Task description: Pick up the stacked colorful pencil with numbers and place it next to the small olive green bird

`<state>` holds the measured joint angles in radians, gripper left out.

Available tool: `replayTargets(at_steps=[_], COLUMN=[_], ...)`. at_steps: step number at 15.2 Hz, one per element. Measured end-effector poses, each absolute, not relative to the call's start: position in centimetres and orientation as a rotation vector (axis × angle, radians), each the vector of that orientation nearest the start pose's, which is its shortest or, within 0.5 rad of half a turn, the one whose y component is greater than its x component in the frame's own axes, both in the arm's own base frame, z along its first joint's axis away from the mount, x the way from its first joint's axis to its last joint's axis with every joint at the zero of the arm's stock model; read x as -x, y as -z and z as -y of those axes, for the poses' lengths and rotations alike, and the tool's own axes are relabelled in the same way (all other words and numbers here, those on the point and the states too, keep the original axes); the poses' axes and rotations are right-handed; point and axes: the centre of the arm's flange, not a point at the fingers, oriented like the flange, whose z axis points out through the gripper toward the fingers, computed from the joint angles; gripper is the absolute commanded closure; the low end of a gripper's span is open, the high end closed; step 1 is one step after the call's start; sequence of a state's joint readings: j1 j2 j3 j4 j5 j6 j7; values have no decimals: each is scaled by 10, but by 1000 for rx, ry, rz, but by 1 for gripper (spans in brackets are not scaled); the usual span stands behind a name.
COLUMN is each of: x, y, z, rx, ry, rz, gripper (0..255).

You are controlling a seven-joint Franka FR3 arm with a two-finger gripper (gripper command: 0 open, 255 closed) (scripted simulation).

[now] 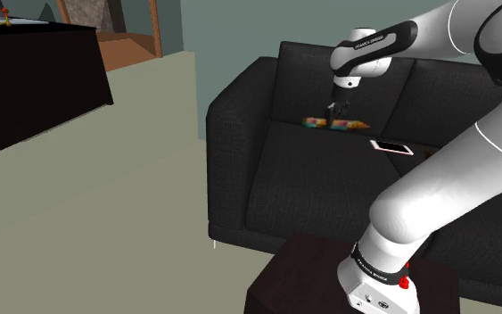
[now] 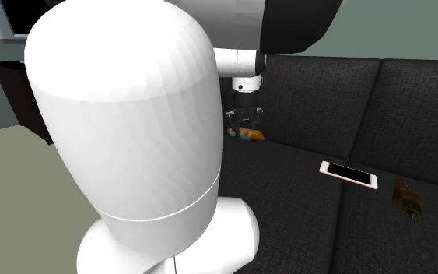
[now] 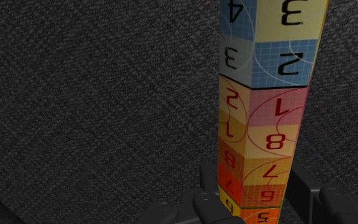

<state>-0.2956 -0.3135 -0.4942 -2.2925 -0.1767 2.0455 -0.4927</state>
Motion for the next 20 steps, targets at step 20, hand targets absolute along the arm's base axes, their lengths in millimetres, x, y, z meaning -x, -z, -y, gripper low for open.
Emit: replayTargets(at_steps=[20], x=[-84], y=[-461], z=[456], rx=[3156], ry=[37], rz=[-319], gripper=[255])
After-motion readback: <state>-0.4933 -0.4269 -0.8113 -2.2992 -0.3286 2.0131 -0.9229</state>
